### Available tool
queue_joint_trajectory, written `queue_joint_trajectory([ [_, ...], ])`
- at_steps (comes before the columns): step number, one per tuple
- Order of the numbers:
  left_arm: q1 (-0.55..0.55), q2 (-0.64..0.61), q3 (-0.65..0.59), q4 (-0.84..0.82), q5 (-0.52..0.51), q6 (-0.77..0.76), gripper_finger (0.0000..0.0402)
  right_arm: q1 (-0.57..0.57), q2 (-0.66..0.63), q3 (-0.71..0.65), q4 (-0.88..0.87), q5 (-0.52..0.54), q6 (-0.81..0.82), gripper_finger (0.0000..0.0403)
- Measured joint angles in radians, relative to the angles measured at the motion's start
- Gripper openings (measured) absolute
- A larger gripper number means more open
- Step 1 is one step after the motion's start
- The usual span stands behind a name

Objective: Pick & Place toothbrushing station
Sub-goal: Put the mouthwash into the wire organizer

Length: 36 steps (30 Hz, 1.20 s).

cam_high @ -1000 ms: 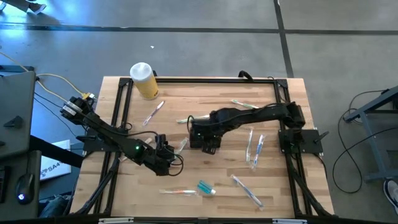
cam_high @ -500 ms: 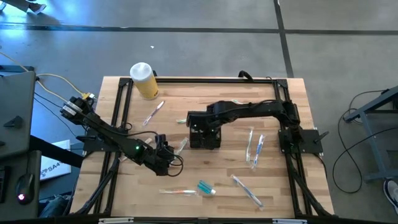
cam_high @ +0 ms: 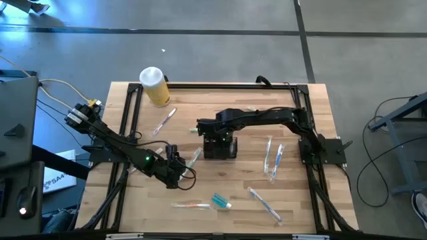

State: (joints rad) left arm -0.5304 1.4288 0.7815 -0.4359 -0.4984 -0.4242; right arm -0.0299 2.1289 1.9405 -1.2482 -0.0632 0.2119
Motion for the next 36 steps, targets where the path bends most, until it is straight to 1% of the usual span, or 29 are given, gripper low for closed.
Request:
queue_joint_trajectory([
  [14,0.000,0.000,0.000,-0.013,0.024,-0.008,0.0241,0.004,0.013,0.000,-0.003,0.002,-0.030,0.0087],
  [23,-0.006,0.000,0.000,-0.011,0.119,-0.034,0.0241,0.038,0.043,-0.001,0.013,0.045,-0.085,0.0087],
  [32,-0.061,0.000,0.000,-0.001,0.116,-0.059,0.0241,0.036,0.061,0.003,0.023,0.038,-0.100,0.0087],
  [36,-0.069,0.000,0.000,0.000,0.115,-0.060,0.0241,0.036,0.062,0.003,0.024,0.039,-0.108,0.0087],
])
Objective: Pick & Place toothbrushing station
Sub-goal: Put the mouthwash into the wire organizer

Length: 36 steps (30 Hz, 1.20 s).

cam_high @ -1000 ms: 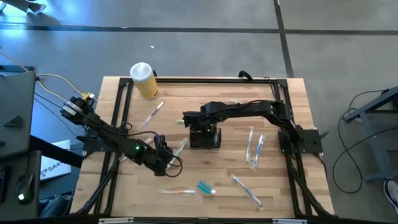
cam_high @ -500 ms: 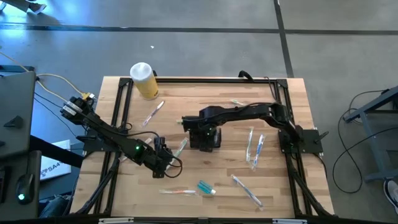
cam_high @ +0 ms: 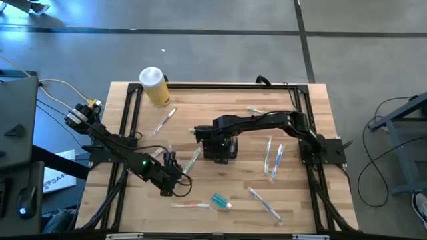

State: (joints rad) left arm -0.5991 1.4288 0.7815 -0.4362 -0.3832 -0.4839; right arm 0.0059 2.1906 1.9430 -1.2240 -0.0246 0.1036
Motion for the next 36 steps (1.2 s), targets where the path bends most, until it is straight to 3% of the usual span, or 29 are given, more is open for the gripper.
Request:
queue_joint_trajectory([
  [13,0.001,0.000,0.000,0.000,-0.002,0.004,0.0241,0.000,0.002,-0.002,0.005,-0.001,0.003,0.0088],
  [21,0.001,0.000,0.000,0.000,-0.003,0.004,0.0241,0.000,0.012,-0.009,0.007,0.051,0.003,0.0175],
  [36,0.001,0.000,0.000,0.000,-0.003,0.004,0.0241,0.003,0.002,-0.005,0.027,0.050,0.002,0.0177],
])
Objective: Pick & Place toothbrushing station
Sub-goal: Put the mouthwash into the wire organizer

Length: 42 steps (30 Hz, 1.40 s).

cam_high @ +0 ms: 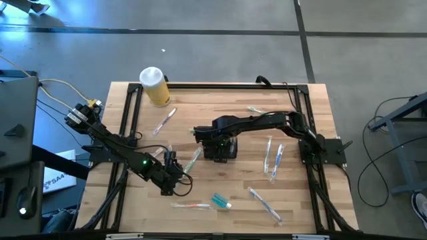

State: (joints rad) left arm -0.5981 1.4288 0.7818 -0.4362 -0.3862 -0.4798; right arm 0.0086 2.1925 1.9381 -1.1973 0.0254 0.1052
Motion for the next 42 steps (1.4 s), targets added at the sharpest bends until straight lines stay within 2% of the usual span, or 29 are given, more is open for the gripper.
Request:
queue_joint_trajectory([
  [9,0.000,0.000,0.000,0.000,0.000,0.000,0.0241,0.001,-0.010,0.000,-0.002,0.002,0.003,0.0205],
  [21,0.000,0.000,0.000,0.000,0.002,0.001,0.0241,0.006,-0.042,0.079,-0.039,0.002,0.025,0.0204],
  [27,0.000,0.000,0.000,-0.002,0.006,0.000,0.0241,0.025,-0.075,0.133,-0.134,-0.001,0.061,0.0203],
  [32,0.000,0.000,0.001,-0.007,0.010,-0.004,0.0241,0.051,-0.139,0.145,-0.205,-0.005,0.159,0.0203],
  [38,0.000,0.000,0.001,0.003,0.014,-0.014,0.0241,0.115,-0.199,0.146,-0.242,-0.142,0.298,0.0203],
  [42,0.002,0.009,0.001,0.016,0.043,-0.024,0.0241,0.197,-0.199,0.145,-0.250,-0.230,0.321,0.0203],
])
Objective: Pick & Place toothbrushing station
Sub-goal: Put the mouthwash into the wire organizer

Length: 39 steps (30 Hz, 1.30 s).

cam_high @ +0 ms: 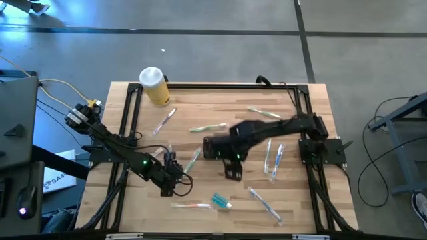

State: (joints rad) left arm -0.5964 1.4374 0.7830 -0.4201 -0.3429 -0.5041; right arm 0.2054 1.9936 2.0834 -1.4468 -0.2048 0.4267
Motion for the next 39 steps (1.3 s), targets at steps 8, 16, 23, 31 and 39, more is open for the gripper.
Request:
queue_joint_trajectory([
  [8,0.000,0.006,0.000,0.013,0.034,-0.002,0.0241,0.195,0.009,-0.001,0.011,0.048,0.149,0.0203],
  [16,0.000,0.006,0.000,0.062,0.039,0.065,0.0241,0.369,0.007,-0.018,0.138,0.387,0.307,0.0203],
  [23,0.000,0.005,0.000,0.083,0.067,0.104,0.0241,0.464,0.008,-0.148,0.422,0.457,0.356,0.0203],
  [31,0.000,0.005,0.000,0.083,0.064,0.103,0.0241,0.482,0.009,-0.334,0.649,0.416,0.464,0.0203],
  [39,-0.001,0.005,-0.001,0.147,0.064,0.102,0.0241,0.458,0.009,-0.554,0.853,0.453,0.541,0.0203],
])
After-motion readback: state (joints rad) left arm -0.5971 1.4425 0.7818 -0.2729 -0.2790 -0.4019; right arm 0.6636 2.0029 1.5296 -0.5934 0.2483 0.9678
